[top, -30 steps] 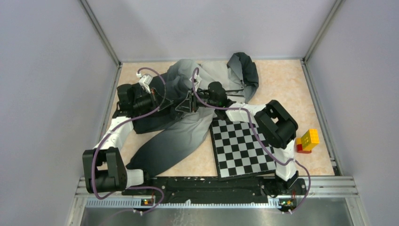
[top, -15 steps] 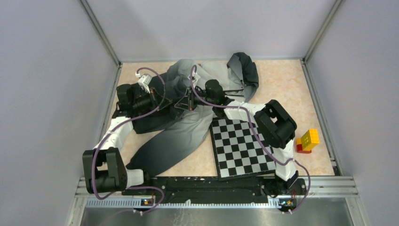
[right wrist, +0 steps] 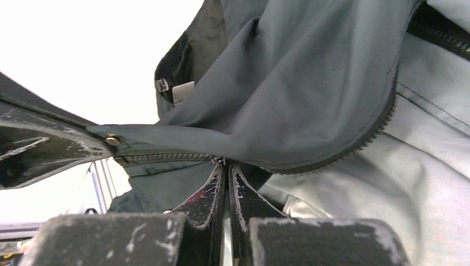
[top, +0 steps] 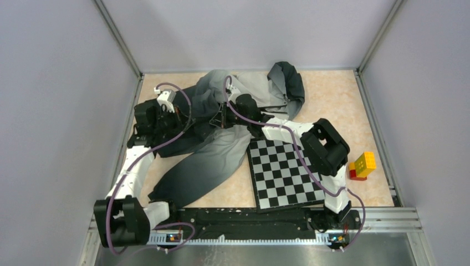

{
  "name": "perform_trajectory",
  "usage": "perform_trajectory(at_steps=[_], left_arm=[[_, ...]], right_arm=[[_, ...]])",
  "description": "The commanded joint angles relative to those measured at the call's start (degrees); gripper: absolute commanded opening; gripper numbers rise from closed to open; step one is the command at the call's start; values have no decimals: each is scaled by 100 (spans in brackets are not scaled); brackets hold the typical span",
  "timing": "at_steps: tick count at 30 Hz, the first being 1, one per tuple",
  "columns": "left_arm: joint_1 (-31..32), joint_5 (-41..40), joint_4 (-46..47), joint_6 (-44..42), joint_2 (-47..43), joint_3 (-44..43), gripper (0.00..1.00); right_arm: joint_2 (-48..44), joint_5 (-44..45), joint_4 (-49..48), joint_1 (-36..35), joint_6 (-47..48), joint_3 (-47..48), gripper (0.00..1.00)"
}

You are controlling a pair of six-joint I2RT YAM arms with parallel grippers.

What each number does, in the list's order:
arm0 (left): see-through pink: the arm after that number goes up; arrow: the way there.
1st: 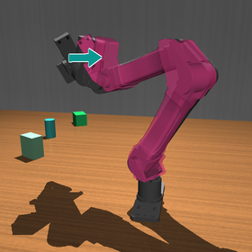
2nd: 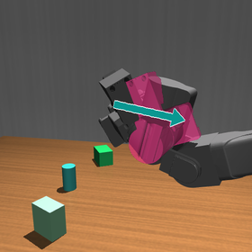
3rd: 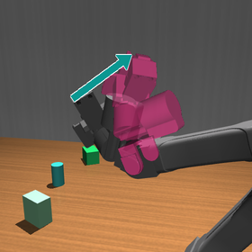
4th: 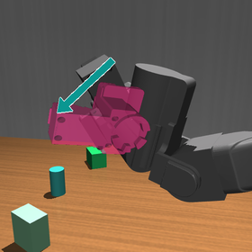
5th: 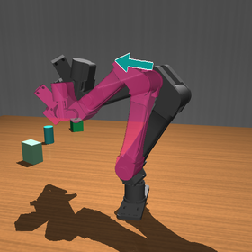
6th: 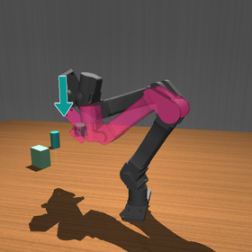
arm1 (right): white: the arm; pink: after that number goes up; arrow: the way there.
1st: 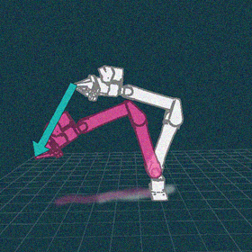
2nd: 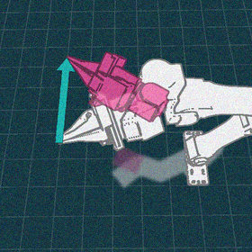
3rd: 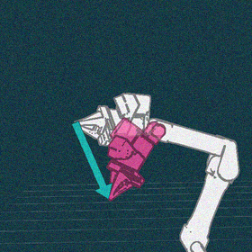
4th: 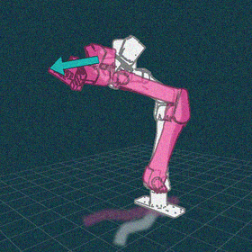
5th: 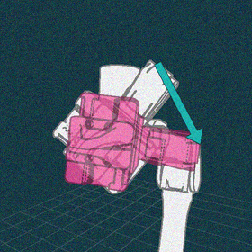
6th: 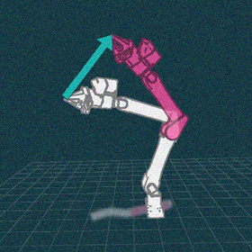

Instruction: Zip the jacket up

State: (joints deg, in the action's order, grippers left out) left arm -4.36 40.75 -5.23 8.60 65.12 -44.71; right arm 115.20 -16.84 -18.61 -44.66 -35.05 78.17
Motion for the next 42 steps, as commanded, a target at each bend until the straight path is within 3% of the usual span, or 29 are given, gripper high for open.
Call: perform_trajectory(at_steps=[1,7,12,14,16,19,21,23,26,30,38,42], left_arm=[[-30,-1498,-516,-247,-769,-851,0],[-39,-4328,-947,-549,-932,-1632,0],[-39,-5372,-709,-816,-719,-2069,0],[-39,-4861,-664,-803,-575,-2226,0],[-39,-3574,-1104,-461,-301,-2509,3],[-38,-2337,-1789,511,-88,-2499,56],[-39,-1635,-1659,960,-291,-2021,72],[-39,-1421,-1551,1190,-522,-1562,95],[-39,-1508,-1588,1120,-717,-1037,99],[-39,-1613,-1719,1167,-795,-652,97],[-39,-1742,-1239,1924,-909,62,94],[-36,-1451,-471,2435,-1045,584,90]], right_arm=[[-393,514,376,147,472,167,0],[-189,447,434,118,554,622,0],[204,444,736,116,752,1263,0],[352,245,680,116,828,1484,0],[425,127,635,91,847,1598,0],[406,-52,407,72,810,1499,0],[354,-105,296,72,789,1383,0],[308,-132,219,76,783,1285,0],[252,-200,94,74,749,1164,0],[225,-191,15,63,710,1050,0],[239,-214,-49,54,685,1017,0],[237,-198,-89,46,649,981,0]])
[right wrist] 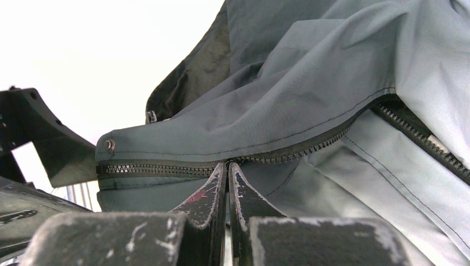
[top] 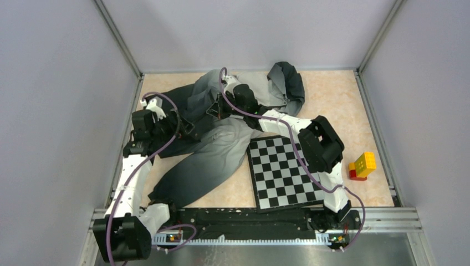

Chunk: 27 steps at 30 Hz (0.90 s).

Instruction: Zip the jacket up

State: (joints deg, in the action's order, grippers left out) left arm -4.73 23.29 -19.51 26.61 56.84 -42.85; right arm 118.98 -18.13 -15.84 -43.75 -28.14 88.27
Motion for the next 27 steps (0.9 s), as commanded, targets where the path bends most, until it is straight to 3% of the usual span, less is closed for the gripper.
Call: perform_trajectory(at_steps=[1,4,8,14,18,27], left_arm=[[-1,329,1221,760,-231,514,87],[-1,291,2032,925,-151,748,74],[-4,164,2353,588,185,525,40],[-10,-955,1339,-788,310,-417,1],[-10,-1842,807,-1519,194,-1053,0],[-3,-3446,810,-2816,89,-1992,0]], right_arm=[[-153,-79,-366,-46,-54,-41,0],[-227,-131,-552,-61,-84,-178,0],[-218,47,-353,-137,-14,-98,0],[-186,717,-293,-356,6,26,0],[31,1063,-201,-509,-63,379,0],[1562,2671,1441,-771,-321,3039,0]])
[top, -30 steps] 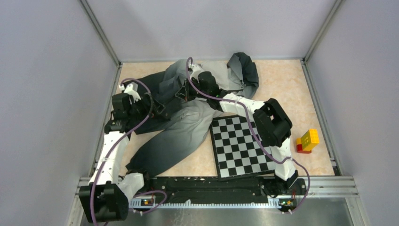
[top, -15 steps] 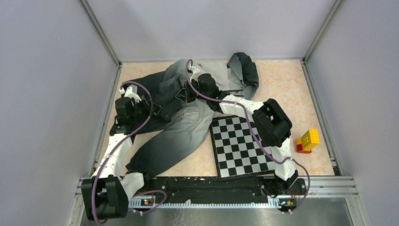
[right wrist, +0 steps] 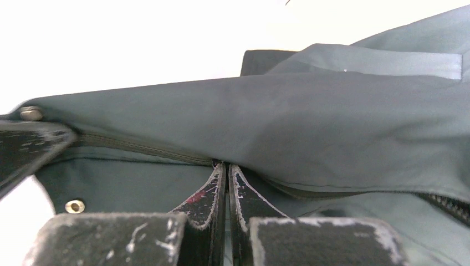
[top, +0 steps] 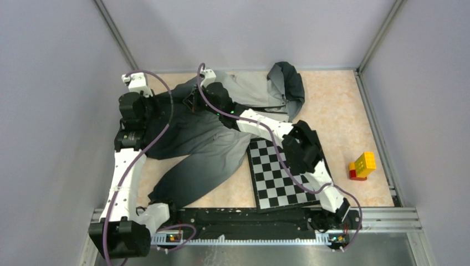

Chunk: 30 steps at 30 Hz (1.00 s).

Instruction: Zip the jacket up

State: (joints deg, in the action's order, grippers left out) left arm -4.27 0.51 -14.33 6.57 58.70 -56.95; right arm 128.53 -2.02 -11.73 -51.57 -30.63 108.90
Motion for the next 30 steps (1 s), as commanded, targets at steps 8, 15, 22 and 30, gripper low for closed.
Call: perform_trajectory(at_steps=[8,15,22,30], left_arm=[[-56,-1466,631,-764,133,-388,0],[-58,-1686,975,-681,281,-131,0],[-92,-2320,1383,-572,665,42,0],[-513,-2092,1535,-261,983,112,0]], right_arm=[[749,2253,1914,109,278,1117,0],[360,2440,1864,524,647,50,0],[-759,2146,1390,1402,1877,-1863,0],[-1650,1843,962,2789,2880,-3239,0]])
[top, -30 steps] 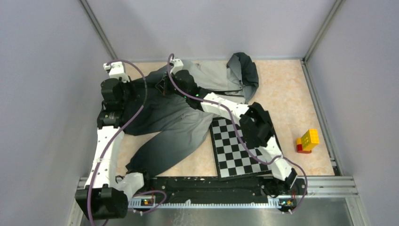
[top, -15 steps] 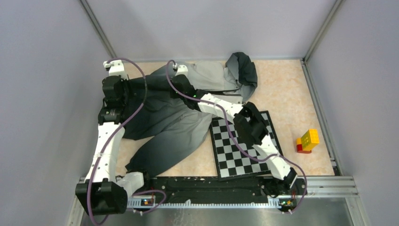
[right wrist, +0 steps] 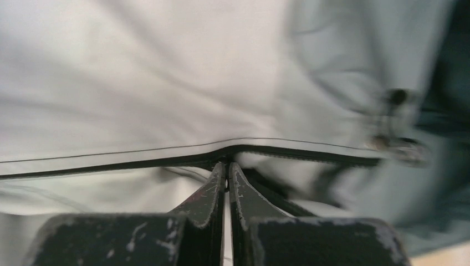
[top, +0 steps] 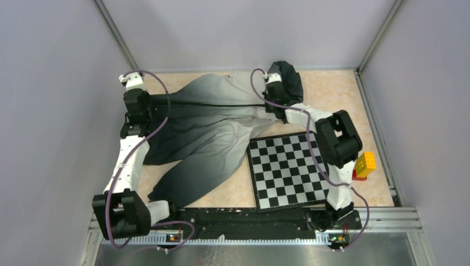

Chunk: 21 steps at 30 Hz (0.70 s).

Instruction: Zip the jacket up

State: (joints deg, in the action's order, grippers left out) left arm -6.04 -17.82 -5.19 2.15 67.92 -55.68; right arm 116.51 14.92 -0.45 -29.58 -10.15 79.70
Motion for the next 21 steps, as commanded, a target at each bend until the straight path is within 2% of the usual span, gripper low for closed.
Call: perform_trajectory(at_steps=[1,8,11,15,16,17,18,19,21], left_arm=[[-368,-176,631,199,94,-18,0],[-449,-2,636,205,270,5,0],[-450,4,650,181,344,17,0],[-454,325,617,172,471,-20,0],[-459,421,574,190,507,-52,8],[-459,480,549,240,544,-103,30],[-459,512,365,282,552,-148,55],[-459,545,269,310,524,-167,70],[-453,537,201,313,365,-104,85]], right_arm=[[-476,60,-222,755,935,-396,0],[-527,-276,-515,1588,1396,-785,0],[-540,-490,-488,1863,1256,-793,0],[-670,-800,-333,1882,1088,-702,0],[-754,-902,-239,1871,979,-663,17],[-862,-934,-133,1842,850,-658,39],[-1017,-926,-9,1802,786,-657,52],[-1179,-878,194,1762,714,-676,61],[-1625,-843,581,1686,578,-744,70]])
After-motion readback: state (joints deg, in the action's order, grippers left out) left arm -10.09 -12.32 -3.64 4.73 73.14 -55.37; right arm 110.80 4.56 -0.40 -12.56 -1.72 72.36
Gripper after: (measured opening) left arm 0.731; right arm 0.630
